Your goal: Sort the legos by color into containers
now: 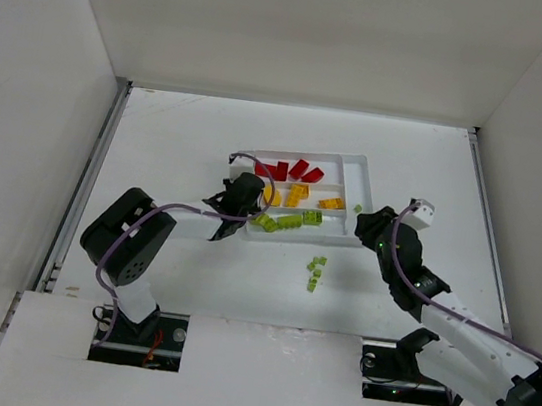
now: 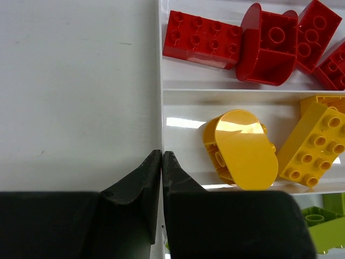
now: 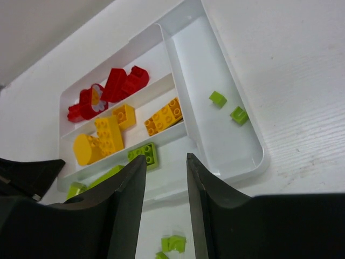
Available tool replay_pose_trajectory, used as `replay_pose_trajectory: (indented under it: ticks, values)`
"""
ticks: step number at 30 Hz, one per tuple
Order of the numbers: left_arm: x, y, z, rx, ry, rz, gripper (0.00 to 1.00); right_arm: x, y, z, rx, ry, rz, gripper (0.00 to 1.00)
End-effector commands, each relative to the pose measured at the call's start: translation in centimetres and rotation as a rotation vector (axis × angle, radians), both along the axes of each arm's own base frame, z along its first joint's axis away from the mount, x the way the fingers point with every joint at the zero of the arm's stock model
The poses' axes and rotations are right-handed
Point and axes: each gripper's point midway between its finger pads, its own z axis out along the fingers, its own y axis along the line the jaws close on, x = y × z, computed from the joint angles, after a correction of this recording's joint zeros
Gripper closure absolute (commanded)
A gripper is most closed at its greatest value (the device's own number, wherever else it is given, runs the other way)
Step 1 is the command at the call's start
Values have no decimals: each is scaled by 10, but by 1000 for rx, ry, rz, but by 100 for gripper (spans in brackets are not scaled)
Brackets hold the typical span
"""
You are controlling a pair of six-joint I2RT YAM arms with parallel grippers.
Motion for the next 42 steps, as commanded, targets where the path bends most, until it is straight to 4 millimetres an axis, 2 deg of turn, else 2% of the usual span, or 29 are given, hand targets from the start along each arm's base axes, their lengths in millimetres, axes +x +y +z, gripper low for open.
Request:
replay_pose_trajectory:
  ticks: [1,3,7,10,15,18,23,28,33,42]
  values:
    - [-22,47,-17,99,68,97,96,1,32,7,-15,-8,126,57]
    - [-23,53,-14,91,62,109,95,-9,51,-7,-50,34,189,56]
    - [-22,65,-1,70,30,141,92,-32,76,-28,-87,82,256,55]
    - [-21,73,9,40,0,168,87,-42,76,-46,-137,140,247,51]
    - [-25,67,28,-35,-63,140,69,-48,70,-75,-176,233,215,46]
    - [-32,68,50,-97,-148,132,62,-47,72,-79,-179,246,213,47]
    - [-48,69,80,-194,-266,113,61,-40,79,-85,-188,272,203,53]
    - [-54,56,85,-239,-294,73,60,-36,89,-89,-180,295,204,56]
    - [-56,38,82,-218,-277,14,60,-40,84,-103,-191,345,168,57]
    - [-63,24,92,-249,-305,-29,60,-49,79,-117,-221,388,143,59]
